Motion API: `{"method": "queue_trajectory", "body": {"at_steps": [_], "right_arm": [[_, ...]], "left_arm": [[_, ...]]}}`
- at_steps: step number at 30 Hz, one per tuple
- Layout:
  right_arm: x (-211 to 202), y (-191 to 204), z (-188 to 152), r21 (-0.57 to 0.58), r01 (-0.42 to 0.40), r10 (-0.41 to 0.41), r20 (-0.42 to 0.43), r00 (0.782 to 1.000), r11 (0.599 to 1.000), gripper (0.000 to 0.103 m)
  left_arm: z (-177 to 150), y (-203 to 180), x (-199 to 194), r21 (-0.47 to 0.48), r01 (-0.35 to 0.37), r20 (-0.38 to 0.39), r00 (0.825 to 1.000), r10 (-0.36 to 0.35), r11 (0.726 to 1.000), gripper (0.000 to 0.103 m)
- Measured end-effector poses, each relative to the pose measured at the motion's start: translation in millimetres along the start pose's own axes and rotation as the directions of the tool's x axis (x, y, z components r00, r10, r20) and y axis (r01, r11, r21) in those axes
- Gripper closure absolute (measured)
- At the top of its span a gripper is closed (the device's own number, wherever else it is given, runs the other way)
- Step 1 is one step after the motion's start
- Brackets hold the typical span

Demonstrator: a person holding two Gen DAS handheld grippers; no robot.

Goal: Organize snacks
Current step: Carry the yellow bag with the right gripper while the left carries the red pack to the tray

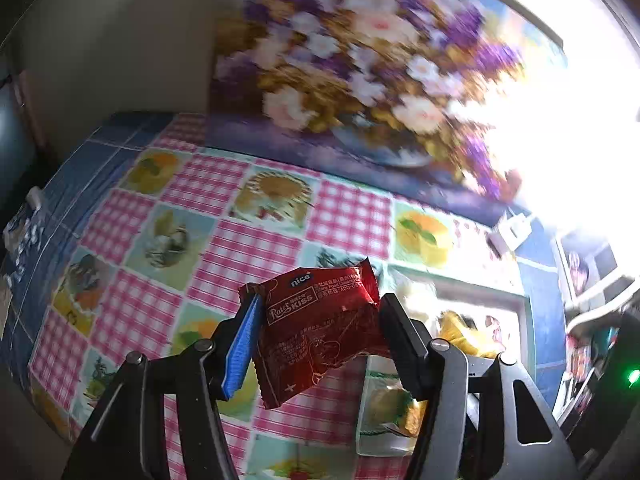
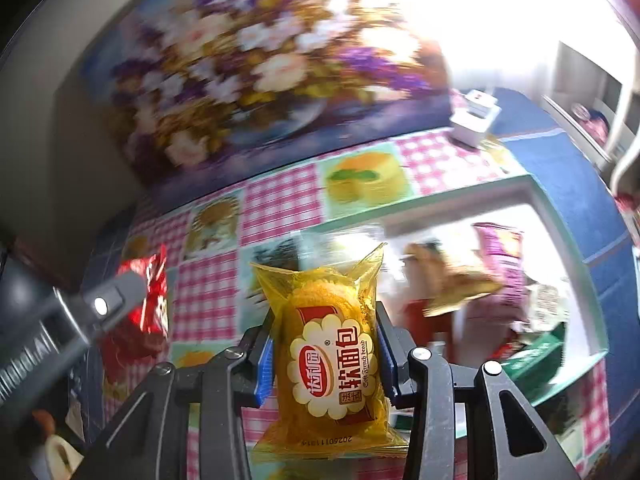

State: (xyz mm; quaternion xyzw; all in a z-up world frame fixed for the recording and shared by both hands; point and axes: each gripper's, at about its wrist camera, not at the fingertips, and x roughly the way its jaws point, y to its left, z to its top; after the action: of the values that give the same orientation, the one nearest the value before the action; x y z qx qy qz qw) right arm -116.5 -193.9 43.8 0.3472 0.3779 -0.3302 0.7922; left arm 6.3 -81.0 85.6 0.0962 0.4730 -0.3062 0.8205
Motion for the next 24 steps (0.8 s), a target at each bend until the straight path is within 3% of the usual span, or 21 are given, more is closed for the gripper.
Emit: {"method": "queue_trajectory", "body": {"at_steps": [4,11,19,24], "right_arm": [[-4.2,-39.9,9.0,0.082,0.037,-0.038,0.005,0.999,0.996,0.059],[-10.3,-100.5,17.0,0.202,0.098,-0.102,0.008,0.995,0.974,0.059],[-0.7,-134.0,11.7,0.26,0.125,-0.122,-0.03,0.992,0.957,0.059],[14.0,-144.6,7.7,0.28,0.138,-0.123,-0.069,0.99,0.95,0.059]], "left_arm": [[-8.3,-22.9,10.3,0.049,-0.008,-0.01,1.0,0.008,0.999,0.041],[-19.5,-65.8,30.6,0.134,0.051,-0.043,0.998,-0.046,0.99,0.041],[-35.1,-107.0,56.2,0.215,0.112,-0.103,0.99,-0.092,0.97,0.041],[-37.6,-111.9,70.1,0.208,0.141,-0.122,0.985,-0.118,0.968,0.041]]}}
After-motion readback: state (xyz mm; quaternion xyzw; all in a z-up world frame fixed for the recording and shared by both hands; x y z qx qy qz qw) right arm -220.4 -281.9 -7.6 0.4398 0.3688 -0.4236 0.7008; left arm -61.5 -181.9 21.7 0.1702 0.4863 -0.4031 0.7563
